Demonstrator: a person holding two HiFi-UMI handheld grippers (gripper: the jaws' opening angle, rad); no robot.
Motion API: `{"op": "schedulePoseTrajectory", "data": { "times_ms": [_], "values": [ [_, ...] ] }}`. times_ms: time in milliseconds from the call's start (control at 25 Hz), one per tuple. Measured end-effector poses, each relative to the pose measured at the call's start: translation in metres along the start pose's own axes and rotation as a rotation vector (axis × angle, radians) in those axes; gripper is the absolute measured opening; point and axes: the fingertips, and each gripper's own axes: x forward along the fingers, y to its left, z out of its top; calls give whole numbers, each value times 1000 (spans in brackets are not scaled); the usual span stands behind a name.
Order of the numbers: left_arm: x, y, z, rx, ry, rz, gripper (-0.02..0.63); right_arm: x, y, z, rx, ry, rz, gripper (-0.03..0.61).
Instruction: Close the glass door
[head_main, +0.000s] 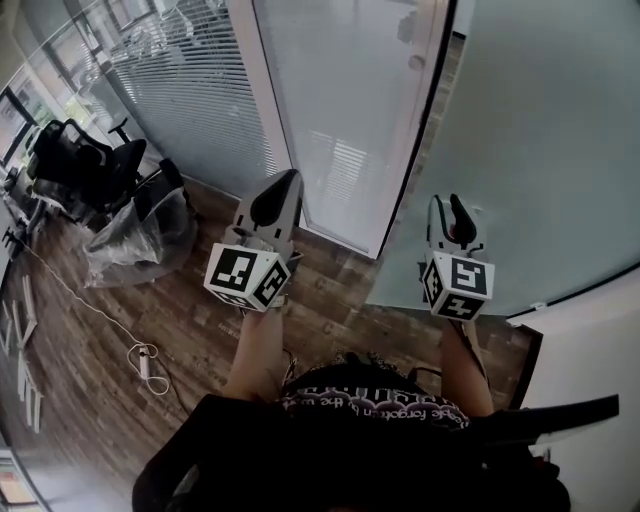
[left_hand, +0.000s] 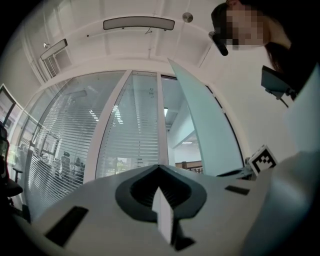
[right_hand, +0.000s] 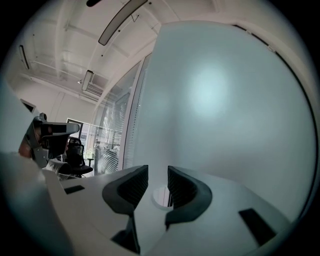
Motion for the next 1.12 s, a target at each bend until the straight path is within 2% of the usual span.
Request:
{"op": "schedulePoseTrajectory", "data": {
  "times_ms": [320,800,1120],
  "values": [
    [29,19,-18,-19,19,1,2,42,-9,2,-3,-3,-29,118],
    [113,72,-43,-40,16,-86,2,100,-32,0,-103,-14,-155,118],
    [175,90,-51,-50,-2,-185,2,139,-48,1,-36,-6,-224,118]
  ]
}}
